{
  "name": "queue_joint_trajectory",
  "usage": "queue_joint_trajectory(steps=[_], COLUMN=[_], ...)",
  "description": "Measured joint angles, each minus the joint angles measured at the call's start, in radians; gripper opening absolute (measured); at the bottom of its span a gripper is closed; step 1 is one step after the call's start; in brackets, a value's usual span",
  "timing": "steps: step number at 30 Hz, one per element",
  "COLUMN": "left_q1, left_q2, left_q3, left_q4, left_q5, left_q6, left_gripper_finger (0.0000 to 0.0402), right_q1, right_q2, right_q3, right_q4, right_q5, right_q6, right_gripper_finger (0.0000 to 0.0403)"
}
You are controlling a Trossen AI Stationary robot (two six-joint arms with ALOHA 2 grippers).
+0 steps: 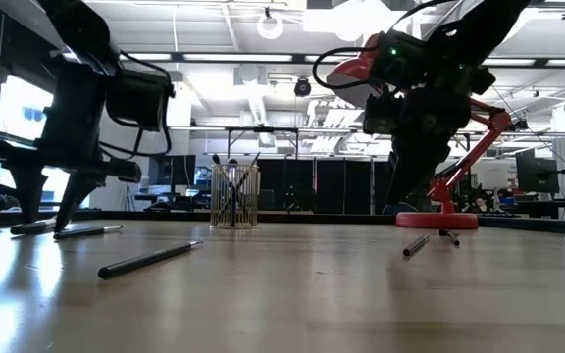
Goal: Put items in baskets/containers
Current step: Put the powder brush into the wire organizer
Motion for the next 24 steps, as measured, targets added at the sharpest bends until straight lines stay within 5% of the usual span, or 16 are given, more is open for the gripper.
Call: queue_joint_trajectory(steps=[5, 10, 16, 24], left_q1=[0.031, 0.031, 0.023, -0.102], left_q2=[0.001, 0.001, -0.017, -0.165], left_q3=[-0.001, 0.000, 0.018, 0.086], left_q4=[0.006, 0.016, 0.034, 0.179], left_q5=[0.017, 0.012, 0.018, -0.245], left_q6=[0.074, 0.105, 0.195, 0.232], left_gripper_finger=[0.0114, 0.0032, 0.0031, 0.0031], right_q1=[0.000, 0.000, 0.000, 0.000], right_q2=[0.000, 0.000, 0.000, 0.000], right_q3=[0.000, 0.000, 0.000, 0.000], right_q4=[-0.002, -0.002, 0.000, 0.012], right_q5=[-0.018, -0.020, -0.020, -0.018], right_q6=[0.001, 0.002, 0.001, 0.001], right_gripper_finger=[0.0004, 0.0001, 0.0004, 0.0004])
